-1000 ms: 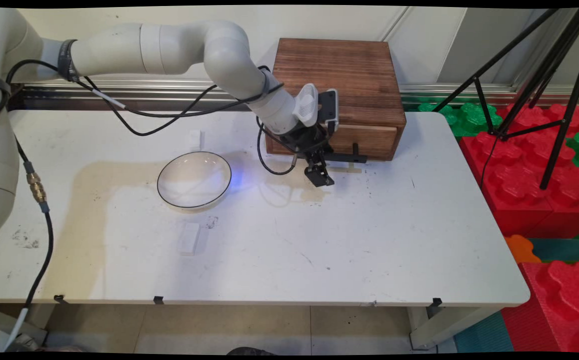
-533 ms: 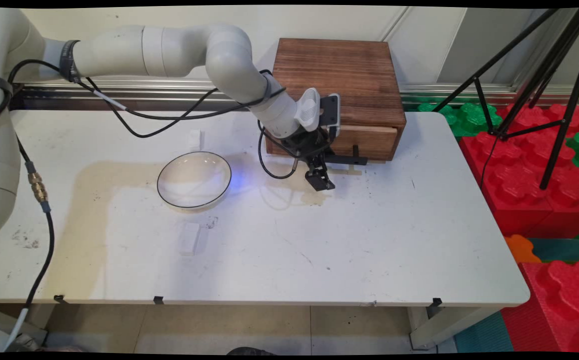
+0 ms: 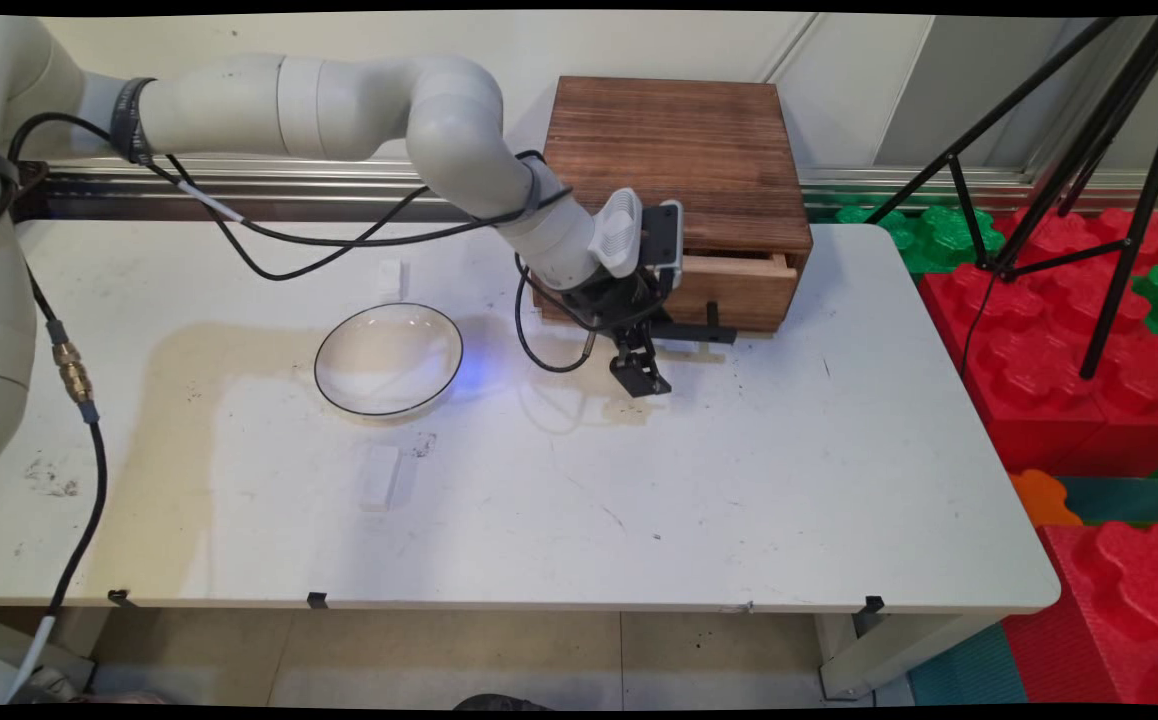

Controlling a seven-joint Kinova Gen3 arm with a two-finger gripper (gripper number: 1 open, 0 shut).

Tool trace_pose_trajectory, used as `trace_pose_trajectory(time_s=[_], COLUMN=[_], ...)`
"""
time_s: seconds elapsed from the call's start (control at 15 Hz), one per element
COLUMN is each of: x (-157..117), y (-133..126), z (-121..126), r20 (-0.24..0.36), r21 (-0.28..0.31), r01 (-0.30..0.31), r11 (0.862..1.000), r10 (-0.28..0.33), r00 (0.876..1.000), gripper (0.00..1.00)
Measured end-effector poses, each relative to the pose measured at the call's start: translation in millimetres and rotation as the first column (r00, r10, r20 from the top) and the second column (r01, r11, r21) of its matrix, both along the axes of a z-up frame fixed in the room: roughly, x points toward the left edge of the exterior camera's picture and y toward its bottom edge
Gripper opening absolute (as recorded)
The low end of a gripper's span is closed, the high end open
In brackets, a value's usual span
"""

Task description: Open the drawer

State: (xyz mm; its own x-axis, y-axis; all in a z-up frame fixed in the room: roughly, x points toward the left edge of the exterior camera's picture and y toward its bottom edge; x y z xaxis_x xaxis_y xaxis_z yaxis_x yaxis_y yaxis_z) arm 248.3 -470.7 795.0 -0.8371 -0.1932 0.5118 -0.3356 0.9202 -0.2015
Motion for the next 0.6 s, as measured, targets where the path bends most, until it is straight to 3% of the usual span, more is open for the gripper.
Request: trace_pose_trajectory(time_s=[0.6], x=[-11], y=[29], z=[0], r20=[-0.014], r21=[0.016], r01=[0.030], r11=[0.999], r10=[-0.029], r00=[0.999], gripper=[1.00])
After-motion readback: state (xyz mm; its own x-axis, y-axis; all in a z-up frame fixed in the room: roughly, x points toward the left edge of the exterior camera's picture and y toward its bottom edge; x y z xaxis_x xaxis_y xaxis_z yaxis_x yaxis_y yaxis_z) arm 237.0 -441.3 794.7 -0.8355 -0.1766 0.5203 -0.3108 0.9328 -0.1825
